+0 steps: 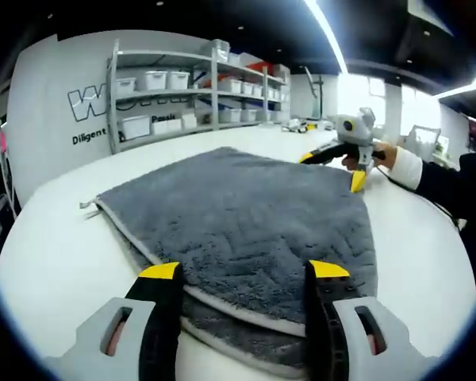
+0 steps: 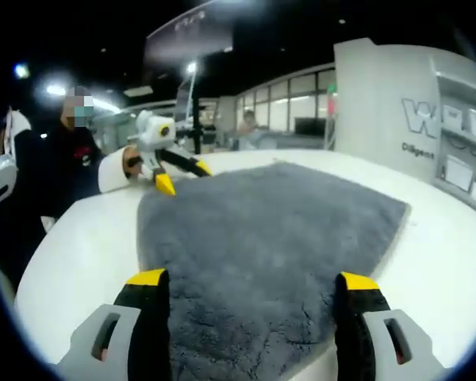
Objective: Open the folded towel by lifting each exposed corner and separating the folded layers until the towel lies flat within the target outline without major curled edges
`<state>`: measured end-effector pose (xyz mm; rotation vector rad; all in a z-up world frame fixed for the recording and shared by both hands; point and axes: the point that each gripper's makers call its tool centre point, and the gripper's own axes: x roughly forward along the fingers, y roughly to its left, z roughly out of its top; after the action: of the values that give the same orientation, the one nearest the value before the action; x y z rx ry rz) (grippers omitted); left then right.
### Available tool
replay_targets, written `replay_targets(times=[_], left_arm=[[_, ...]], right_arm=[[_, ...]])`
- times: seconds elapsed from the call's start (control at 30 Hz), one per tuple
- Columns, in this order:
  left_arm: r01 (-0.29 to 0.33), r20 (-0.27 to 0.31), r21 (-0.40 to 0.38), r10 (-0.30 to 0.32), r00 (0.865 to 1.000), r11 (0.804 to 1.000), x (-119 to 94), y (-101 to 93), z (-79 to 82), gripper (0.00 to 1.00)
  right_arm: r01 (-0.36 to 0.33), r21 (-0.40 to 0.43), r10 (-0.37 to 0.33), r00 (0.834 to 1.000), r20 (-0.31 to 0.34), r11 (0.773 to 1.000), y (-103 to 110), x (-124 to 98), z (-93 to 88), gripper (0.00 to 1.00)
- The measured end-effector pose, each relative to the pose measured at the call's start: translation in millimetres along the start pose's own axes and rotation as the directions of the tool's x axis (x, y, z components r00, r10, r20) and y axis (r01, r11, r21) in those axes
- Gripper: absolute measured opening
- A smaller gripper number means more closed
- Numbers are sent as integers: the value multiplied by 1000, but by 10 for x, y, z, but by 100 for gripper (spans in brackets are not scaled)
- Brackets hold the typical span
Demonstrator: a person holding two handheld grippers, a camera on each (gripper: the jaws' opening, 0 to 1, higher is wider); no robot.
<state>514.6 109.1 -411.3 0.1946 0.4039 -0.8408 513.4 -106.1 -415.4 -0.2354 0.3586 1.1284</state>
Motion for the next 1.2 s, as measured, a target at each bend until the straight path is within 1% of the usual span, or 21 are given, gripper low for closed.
replay_targets(times=[0.17, 0.27, 0.4, 0.5, 0.57, 0.7, 0.8, 0.9, 1.03, 1.2], left_arm=[[7, 9, 0, -7, 1000, 1000, -3, -6, -5, 58], [11, 14, 3, -11, 1000, 1000, -1, -6, -5, 55], [16, 18, 5, -16, 1000, 1000, -1, -3, -4, 52], [18, 24, 7, -18, 1000, 1000, 0, 9, -6, 50], [18, 25, 6, -18, 1000, 1000, -2, 7, -6, 47], [26, 24, 10, -26, 999, 1000, -7, -25, -5, 42], [45, 21, 20, -45, 999, 999, -11, -82, -3, 35], [54, 18, 26, -55, 998, 998, -12, -117, -3, 31], [63, 16, 26, -64, 998, 998, -18, -146, -5, 28], [75, 12, 12, -75, 997, 997, -27, -166, -6, 23]], right_arm=[[-4, -3, 4, 1000, 6, 1000, 20, -5, -2, 79], [-5, -3, 5, 1000, 10, 1000, 57, -17, -4, 74], [-7, -5, 7, 1000, 1, 1000, 100, -29, -6, 68], [-8, -6, 8, 1000, -6, 1000, 114, -34, -11, 65], [-11, -8, 11, 1000, -8, 1000, 120, -40, -14, 64], [-17, -12, 17, 1000, -15, 1000, 146, -53, -17, 56], [-25, -19, 25, 999, -24, 1000, 192, -55, -14, 52], [-26, -17, 25, 999, -32, 1000, 196, -55, -16, 49], [-24, -6, 24, 999, -39, 1000, 226, -72, -16, 38], [-40, -11, 39, 998, -46, 999, 307, -80, -15, 26]])
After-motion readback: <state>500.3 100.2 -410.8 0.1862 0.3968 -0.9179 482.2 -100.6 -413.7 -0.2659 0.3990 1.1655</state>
